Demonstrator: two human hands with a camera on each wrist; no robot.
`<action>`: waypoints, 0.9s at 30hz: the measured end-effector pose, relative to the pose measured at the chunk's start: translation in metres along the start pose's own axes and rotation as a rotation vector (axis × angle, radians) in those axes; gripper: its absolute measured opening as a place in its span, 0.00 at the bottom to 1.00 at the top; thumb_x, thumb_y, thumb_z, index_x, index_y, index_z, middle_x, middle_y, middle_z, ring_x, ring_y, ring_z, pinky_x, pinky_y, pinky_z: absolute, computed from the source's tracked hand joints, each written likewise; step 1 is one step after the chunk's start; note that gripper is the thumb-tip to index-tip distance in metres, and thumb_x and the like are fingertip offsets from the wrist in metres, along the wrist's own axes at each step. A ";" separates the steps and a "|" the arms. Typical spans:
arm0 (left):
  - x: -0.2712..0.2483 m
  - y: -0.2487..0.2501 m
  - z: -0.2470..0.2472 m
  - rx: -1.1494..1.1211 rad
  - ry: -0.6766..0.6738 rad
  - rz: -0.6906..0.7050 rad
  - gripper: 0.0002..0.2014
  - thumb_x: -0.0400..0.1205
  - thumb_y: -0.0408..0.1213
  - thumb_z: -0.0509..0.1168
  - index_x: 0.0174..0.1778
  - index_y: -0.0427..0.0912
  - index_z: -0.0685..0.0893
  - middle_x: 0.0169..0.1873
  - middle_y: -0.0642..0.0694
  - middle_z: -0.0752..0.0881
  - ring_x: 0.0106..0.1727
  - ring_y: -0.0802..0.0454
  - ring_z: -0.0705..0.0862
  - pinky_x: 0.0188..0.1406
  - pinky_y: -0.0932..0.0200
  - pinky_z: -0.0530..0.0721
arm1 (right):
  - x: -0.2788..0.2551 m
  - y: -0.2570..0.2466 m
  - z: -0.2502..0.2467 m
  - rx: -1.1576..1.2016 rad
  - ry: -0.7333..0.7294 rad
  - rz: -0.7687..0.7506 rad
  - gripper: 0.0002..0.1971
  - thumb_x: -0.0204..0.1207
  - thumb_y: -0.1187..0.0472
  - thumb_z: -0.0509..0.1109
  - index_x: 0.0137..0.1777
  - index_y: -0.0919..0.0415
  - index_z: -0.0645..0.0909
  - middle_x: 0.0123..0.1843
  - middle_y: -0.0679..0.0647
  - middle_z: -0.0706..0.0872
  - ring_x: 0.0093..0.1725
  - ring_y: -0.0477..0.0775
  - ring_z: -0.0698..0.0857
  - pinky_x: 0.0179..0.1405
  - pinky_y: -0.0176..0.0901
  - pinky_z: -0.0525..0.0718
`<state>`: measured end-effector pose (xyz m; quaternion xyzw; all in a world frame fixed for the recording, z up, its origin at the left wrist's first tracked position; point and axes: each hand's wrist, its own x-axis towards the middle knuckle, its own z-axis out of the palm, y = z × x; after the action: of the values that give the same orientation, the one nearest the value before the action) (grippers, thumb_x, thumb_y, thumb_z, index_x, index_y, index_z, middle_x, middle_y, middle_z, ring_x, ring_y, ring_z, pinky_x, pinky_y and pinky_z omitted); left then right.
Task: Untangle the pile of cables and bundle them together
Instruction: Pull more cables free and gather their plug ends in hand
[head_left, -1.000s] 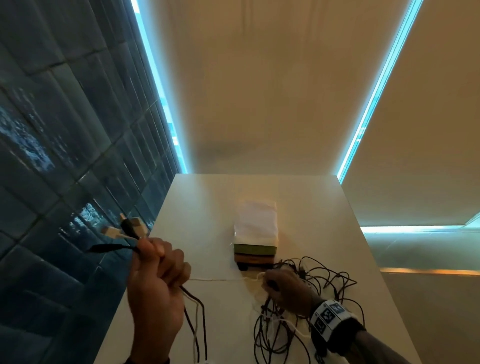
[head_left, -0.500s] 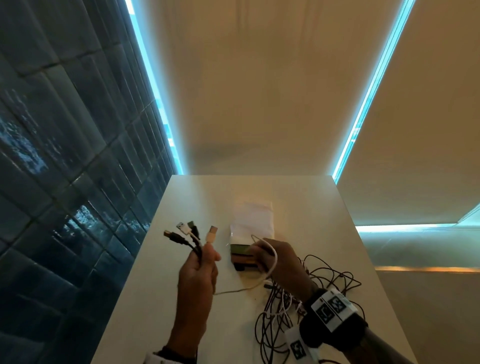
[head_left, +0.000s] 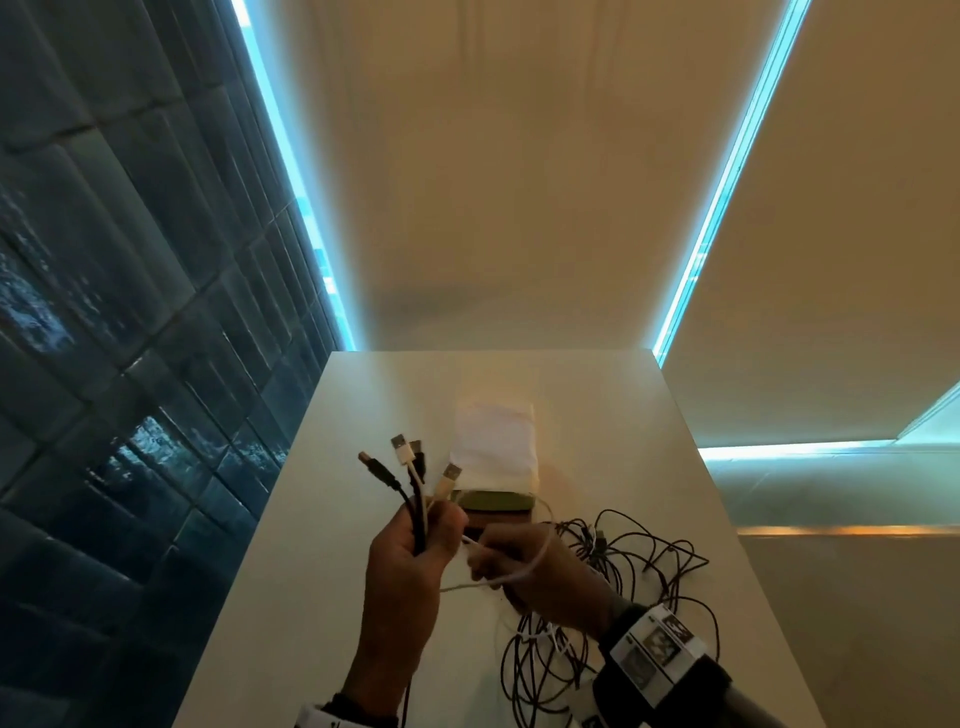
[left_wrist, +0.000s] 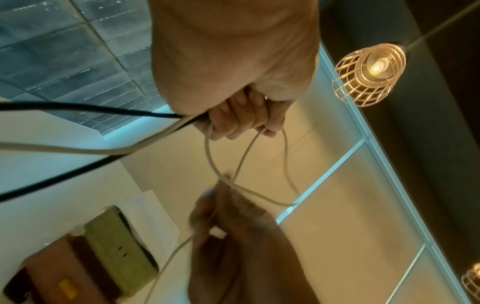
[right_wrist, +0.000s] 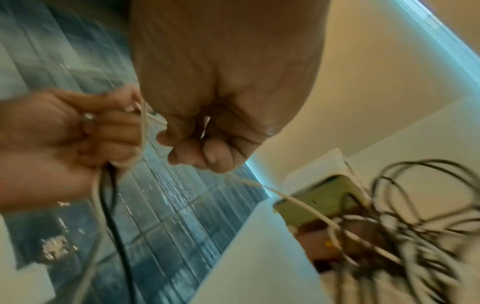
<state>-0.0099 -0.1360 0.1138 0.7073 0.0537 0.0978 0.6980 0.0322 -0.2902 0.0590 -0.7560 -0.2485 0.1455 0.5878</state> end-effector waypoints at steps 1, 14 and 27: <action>0.000 0.003 -0.002 -0.030 0.021 0.002 0.11 0.79 0.41 0.66 0.38 0.35 0.82 0.17 0.52 0.70 0.19 0.60 0.66 0.19 0.70 0.67 | -0.003 0.009 0.000 -0.010 0.018 0.030 0.08 0.84 0.60 0.63 0.44 0.57 0.82 0.40 0.55 0.82 0.31 0.50 0.78 0.27 0.34 0.79; 0.001 0.042 -0.033 -0.463 -0.033 0.077 0.21 0.64 0.62 0.79 0.34 0.49 0.84 0.21 0.54 0.67 0.19 0.61 0.61 0.15 0.68 0.63 | -0.018 0.100 -0.019 -0.213 0.206 0.289 0.08 0.81 0.62 0.67 0.40 0.59 0.82 0.37 0.57 0.88 0.32 0.44 0.86 0.32 0.36 0.84; 0.006 0.027 -0.028 -0.331 0.025 -0.017 0.14 0.78 0.50 0.68 0.38 0.43 0.79 0.21 0.50 0.62 0.21 0.55 0.57 0.17 0.58 0.54 | -0.016 0.085 -0.039 -0.012 0.458 0.315 0.09 0.81 0.60 0.69 0.41 0.56 0.88 0.27 0.57 0.83 0.24 0.53 0.77 0.24 0.45 0.75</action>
<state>-0.0119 -0.1078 0.1411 0.5810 0.0517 0.1082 0.8050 0.0565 -0.3463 -0.0129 -0.8020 0.0107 0.0591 0.5943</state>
